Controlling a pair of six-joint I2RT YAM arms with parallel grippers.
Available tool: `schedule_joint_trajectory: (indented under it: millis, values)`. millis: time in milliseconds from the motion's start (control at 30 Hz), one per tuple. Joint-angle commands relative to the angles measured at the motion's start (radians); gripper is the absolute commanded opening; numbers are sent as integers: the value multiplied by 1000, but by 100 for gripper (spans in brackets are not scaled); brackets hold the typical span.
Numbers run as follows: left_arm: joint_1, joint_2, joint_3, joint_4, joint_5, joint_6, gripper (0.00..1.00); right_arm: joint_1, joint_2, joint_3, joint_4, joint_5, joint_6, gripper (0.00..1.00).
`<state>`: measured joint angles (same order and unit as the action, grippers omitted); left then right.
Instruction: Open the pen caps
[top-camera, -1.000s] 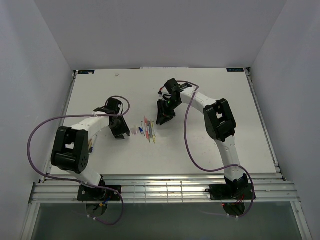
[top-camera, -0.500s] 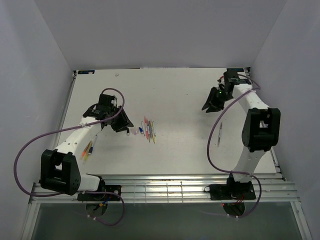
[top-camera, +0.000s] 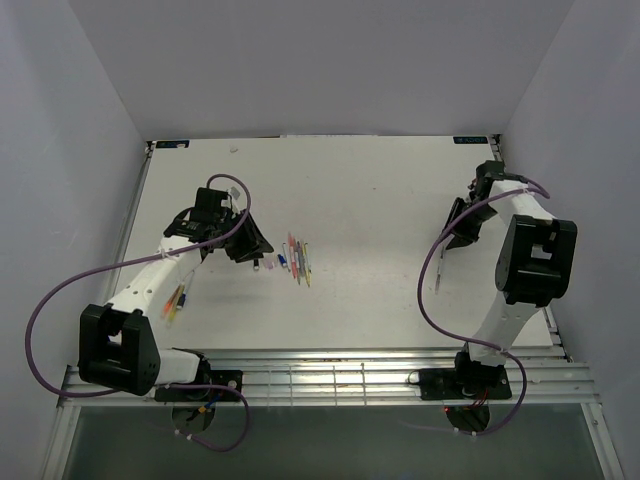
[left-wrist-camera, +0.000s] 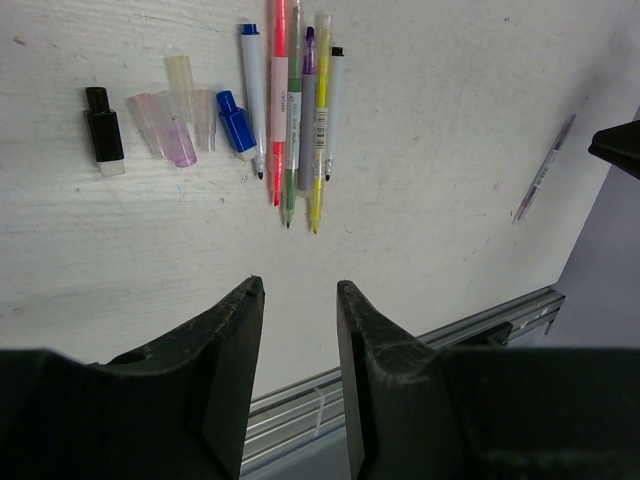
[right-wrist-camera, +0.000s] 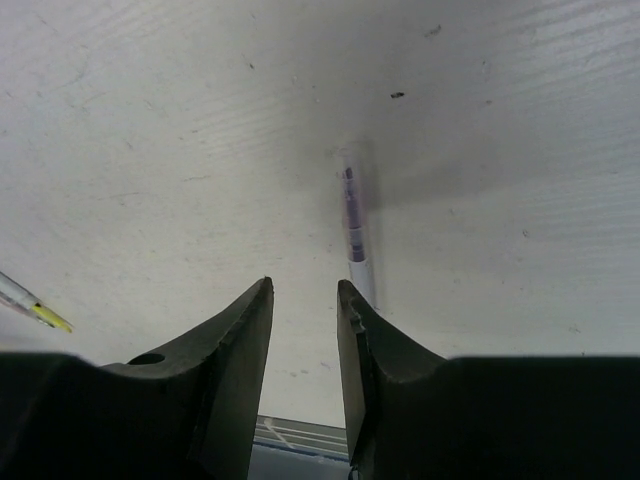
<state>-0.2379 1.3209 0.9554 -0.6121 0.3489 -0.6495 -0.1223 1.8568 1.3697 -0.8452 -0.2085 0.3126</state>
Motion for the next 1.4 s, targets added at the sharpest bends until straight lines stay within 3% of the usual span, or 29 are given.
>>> schedule_joint_trajectory:
  millis: [0, 400, 500, 600, 633, 867, 967, 1133, 1367]
  values:
    - [-3, -3, -9, 18, 38, 25, 46, 0, -11, -53, 4, 40, -40, 38]
    - [-3, -12, -24, 12, 41, 22, 46, 15, -8, -227, 101, 84, -60, 36]
    - [-3, -12, -26, 9, 41, 16, 46, 45, 2, -238, 109, 98, -58, 30]
    - [-1, -8, -15, -3, 38, 11, 46, 96, 21, -238, 113, 103, -47, 10]
    - [-3, -6, -9, -9, 38, 11, 46, 111, 33, -235, 118, 97, -43, 8]
    - [-3, 11, 45, -29, 77, 1, 46, 257, 36, -91, 123, -34, 6, 8]
    - [-9, 32, 60, -17, 122, -12, 46, 317, 73, 73, 68, -117, 25, 8]
    - [-90, 96, 121, 15, 153, -32, 46, 400, 142, 294, 47, -300, 75, 8]
    - [-196, 136, 169, 115, 168, -70, 46, 533, 183, 377, 110, -483, 160, 8]
